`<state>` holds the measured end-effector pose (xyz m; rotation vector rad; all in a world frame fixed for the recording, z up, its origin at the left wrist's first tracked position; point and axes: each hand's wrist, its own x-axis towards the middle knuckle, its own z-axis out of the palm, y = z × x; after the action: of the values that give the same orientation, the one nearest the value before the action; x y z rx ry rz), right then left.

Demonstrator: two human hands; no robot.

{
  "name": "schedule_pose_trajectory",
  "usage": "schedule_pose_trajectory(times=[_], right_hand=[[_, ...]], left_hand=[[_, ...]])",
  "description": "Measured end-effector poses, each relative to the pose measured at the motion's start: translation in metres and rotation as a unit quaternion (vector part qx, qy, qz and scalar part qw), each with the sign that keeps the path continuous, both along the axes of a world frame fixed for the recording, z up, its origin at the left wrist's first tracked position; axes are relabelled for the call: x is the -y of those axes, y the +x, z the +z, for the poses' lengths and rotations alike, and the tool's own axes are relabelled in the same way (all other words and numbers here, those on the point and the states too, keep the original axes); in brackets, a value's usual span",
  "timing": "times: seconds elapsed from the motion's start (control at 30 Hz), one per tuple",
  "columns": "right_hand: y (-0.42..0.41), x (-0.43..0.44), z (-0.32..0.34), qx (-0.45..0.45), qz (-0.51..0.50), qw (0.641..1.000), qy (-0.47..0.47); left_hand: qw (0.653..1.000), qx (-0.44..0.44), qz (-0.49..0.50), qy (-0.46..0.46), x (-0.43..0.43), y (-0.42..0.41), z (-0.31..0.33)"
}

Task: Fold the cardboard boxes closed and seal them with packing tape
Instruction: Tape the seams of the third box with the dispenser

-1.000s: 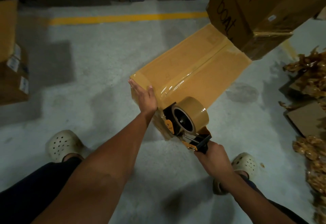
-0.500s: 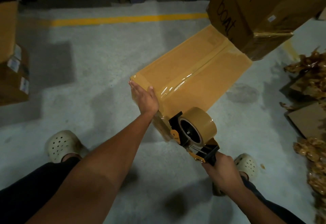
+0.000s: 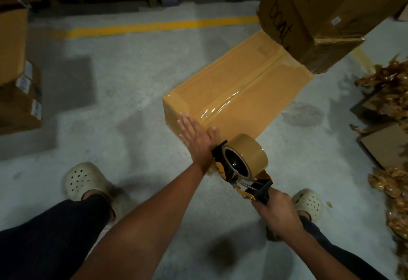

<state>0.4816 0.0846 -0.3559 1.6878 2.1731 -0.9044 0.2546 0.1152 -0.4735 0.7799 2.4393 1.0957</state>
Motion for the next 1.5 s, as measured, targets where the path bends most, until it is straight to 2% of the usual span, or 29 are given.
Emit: schedule_pose_trajectory(times=[0.4, 0.6, 0.8, 1.07, 1.2, 1.37, 1.5], right_hand=[[0.011, 0.003, 0.002, -0.021, 0.012, 1.000, -0.005], [0.021, 0.006, 0.001, -0.045, 0.014, 0.999, -0.009], [0.022, 0.001, -0.002, -0.064, -0.012, 0.997, -0.034], [0.020, -0.002, -0.008, -0.086, -0.052, 0.993, -0.069], [0.036, 0.006, -0.026, -0.035, -0.034, 0.995, -0.086], [0.055, 0.008, -0.045, -0.011, -0.100, 0.989, -0.109], [0.051, -0.003, -0.046, -0.106, -0.216, 0.961, -0.140]], left_hand=[[0.999, -0.019, -0.025, -0.040, 0.001, -0.004, -0.001], [0.993, -0.015, -0.043, -0.108, 0.002, -0.007, 0.010], [0.986, -0.010, -0.042, -0.163, 0.000, -0.006, 0.019], [0.983, -0.002, -0.037, -0.178, -0.001, -0.005, 0.026], [0.985, -0.002, -0.026, -0.168, -0.002, -0.004, 0.026], [0.991, -0.013, -0.013, -0.134, -0.004, -0.004, 0.015], [0.994, -0.013, 0.045, -0.101, -0.009, 0.006, 0.014]])
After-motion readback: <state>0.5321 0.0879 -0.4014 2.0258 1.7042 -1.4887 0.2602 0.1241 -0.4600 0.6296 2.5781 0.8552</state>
